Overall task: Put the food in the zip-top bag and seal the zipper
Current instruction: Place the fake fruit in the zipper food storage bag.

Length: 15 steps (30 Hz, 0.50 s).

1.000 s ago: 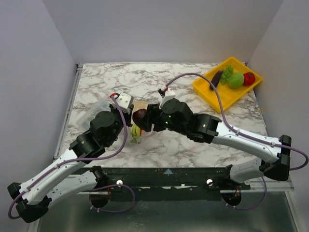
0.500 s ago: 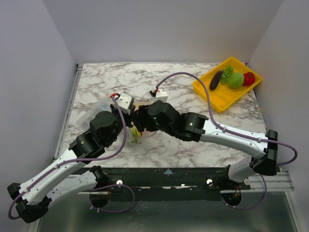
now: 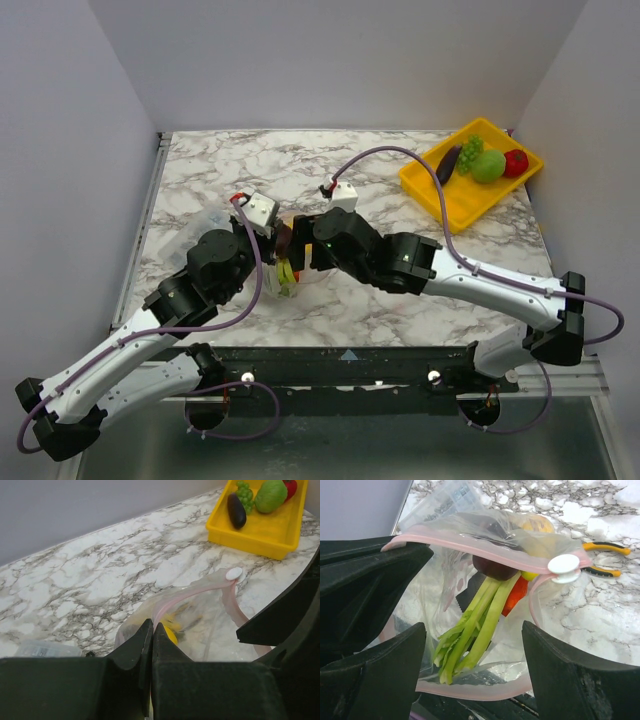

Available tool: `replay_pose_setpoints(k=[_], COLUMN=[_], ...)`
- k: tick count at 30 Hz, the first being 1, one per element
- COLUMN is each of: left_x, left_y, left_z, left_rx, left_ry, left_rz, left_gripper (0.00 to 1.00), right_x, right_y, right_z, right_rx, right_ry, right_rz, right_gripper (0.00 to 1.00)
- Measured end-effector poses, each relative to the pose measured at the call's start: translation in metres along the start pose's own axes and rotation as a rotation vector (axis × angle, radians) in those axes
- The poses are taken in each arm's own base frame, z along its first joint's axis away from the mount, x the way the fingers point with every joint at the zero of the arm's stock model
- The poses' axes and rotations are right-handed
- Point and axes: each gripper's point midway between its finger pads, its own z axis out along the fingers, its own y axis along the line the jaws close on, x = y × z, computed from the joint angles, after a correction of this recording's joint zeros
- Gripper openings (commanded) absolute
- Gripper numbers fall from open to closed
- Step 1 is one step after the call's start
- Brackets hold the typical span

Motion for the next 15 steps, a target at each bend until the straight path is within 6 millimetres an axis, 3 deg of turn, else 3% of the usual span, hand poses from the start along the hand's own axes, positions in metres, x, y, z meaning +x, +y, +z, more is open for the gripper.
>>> replay_pose_setpoints(k=[5,15], left_x=[0.001,0.006], left_y=[-0.001,-0.003], left_z=[0.0,0.006], left_rx=[0.003,0.004], left_ry=[0.003,0.03], left_rz=[0.001,0.01], left_gripper=[0.0,0.0], right_x=[-0.011,-0.031], right_y=[-0.005,-0.044], right_z=[-0.011,-0.021], right_rx=[0.003,0.174], right_ry=[-0.036,-0.132], right_rz=[-0.004,-0.116], right_gripper=[0.79,0.76])
